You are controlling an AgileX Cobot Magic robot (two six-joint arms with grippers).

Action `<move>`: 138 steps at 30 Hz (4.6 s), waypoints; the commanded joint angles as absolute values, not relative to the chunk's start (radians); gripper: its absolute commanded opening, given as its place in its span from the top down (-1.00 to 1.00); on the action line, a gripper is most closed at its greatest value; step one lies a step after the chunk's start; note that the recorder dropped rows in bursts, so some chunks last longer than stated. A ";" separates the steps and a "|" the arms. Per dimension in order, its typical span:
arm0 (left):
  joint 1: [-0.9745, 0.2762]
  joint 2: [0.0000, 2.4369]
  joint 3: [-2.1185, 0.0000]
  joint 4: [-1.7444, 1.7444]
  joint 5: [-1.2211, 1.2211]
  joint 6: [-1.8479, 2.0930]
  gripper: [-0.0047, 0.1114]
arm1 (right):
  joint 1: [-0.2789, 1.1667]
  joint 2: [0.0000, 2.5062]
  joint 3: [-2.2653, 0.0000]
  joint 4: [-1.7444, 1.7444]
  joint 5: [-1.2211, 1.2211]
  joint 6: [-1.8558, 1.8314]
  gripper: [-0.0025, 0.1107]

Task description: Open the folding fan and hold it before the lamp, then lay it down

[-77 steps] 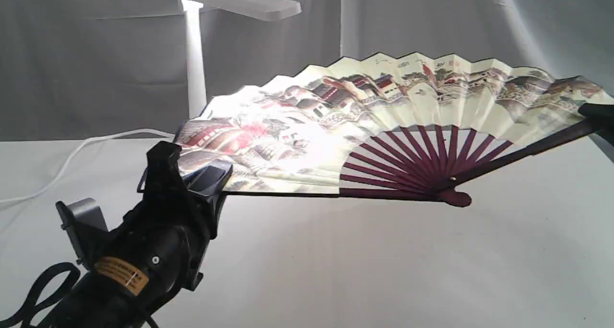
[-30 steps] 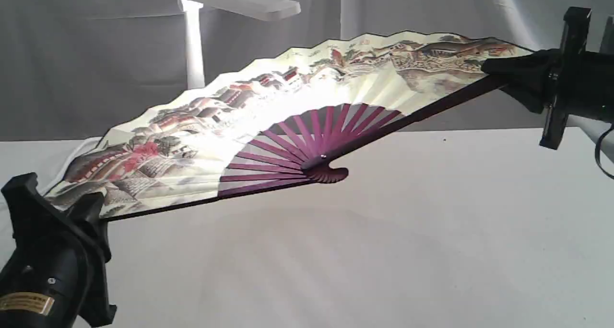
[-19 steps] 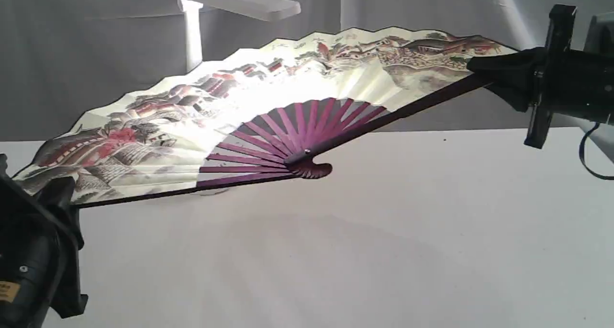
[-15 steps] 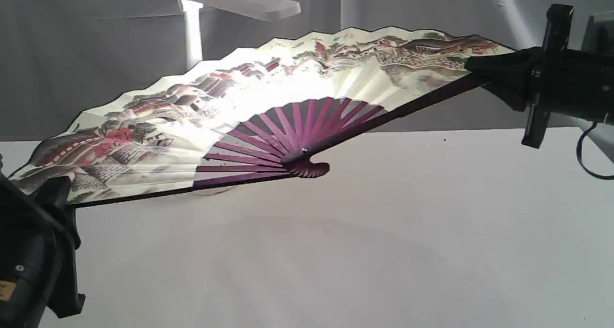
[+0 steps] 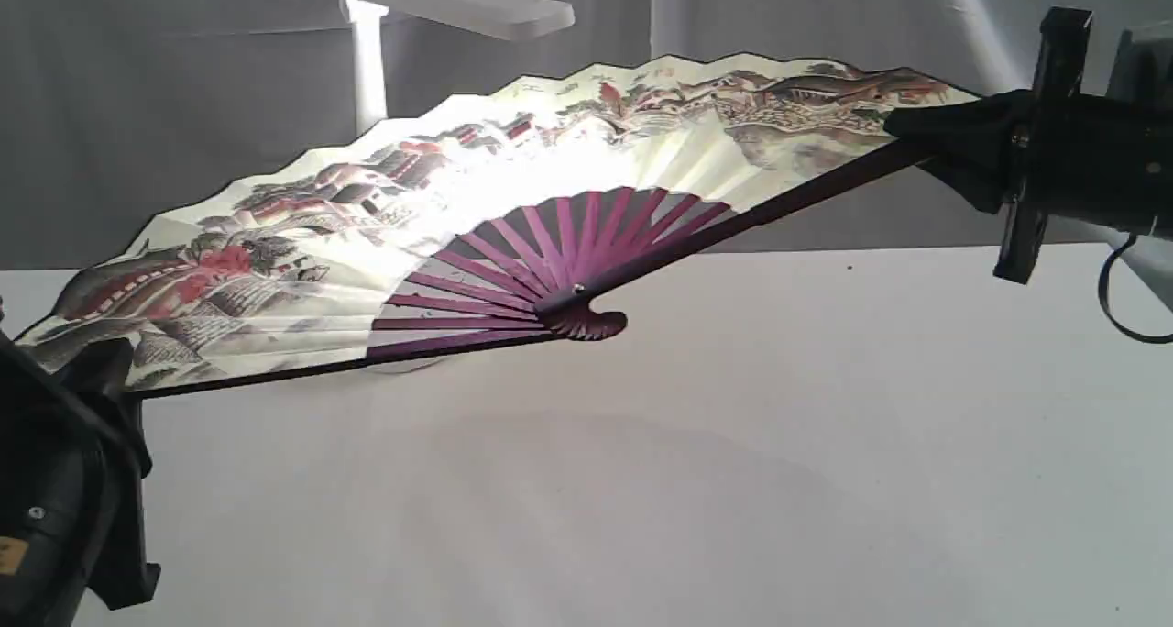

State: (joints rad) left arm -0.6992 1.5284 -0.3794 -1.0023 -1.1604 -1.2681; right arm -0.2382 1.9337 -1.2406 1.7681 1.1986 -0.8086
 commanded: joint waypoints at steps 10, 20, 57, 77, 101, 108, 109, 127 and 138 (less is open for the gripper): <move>-0.685 1.512 -0.376 -1.086 -1.221 -1.301 0.92 | -0.243 1.924 -1.242 1.744 1.158 -0.857 0.96; -0.685 1.512 -0.376 -1.086 -1.221 -1.301 0.92 | -0.243 1.924 -1.242 1.744 1.158 -0.857 0.96; -0.685 1.515 -0.463 -0.943 -0.964 -1.173 0.92 | -0.294 1.926 -1.242 1.605 1.082 -0.830 0.96; -0.685 1.631 -0.487 -0.864 -0.966 -1.128 0.92 | -0.369 1.926 -1.242 1.506 1.044 -0.779 0.96; -0.685 1.888 -0.698 -0.670 -0.930 -1.212 0.92 | -0.455 1.927 -1.242 1.305 0.915 -0.706 0.90; -0.685 1.947 -0.739 -0.614 -0.938 -1.329 0.92 | -0.455 1.983 -1.242 1.308 0.955 -0.692 0.44; -0.685 1.956 -0.742 -0.606 -0.938 -1.334 0.92 | -0.455 1.993 -1.242 1.308 0.958 -0.692 0.40; -0.685 2.090 -0.750 -0.562 -0.935 -1.361 0.92 | -0.457 2.081 -1.242 1.201 0.951 -0.690 -0.05; -0.685 2.131 -0.750 -0.503 -0.946 -1.354 0.73 | -0.457 2.081 -1.242 0.951 0.956 -0.620 -0.05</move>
